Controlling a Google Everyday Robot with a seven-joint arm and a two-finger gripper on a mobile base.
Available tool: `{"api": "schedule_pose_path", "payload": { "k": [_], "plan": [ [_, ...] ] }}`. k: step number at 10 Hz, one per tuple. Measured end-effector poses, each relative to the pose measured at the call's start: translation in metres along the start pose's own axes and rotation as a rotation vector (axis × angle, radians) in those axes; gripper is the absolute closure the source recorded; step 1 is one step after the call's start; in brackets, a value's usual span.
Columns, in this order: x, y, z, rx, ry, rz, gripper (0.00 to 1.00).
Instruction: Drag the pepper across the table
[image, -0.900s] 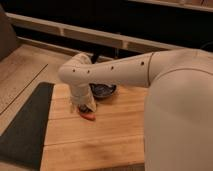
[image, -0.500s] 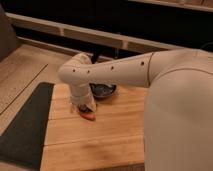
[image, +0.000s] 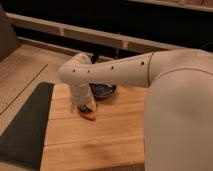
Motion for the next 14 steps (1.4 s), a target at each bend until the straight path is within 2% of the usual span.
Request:
{"api": "schedule_pose_path", "payload": {
  "k": [11, 12, 14],
  "plan": [
    [0.0002, 0.0001, -0.0002, 0.001, 0.001, -0.001, 0.35],
    [0.0013, -0.0008, -0.0001, 0.009, 0.007, -0.023, 0.35],
    [0.0056, -0.0003, -0.0014, 0.029, 0.036, -0.128, 0.35]
  ]
}}
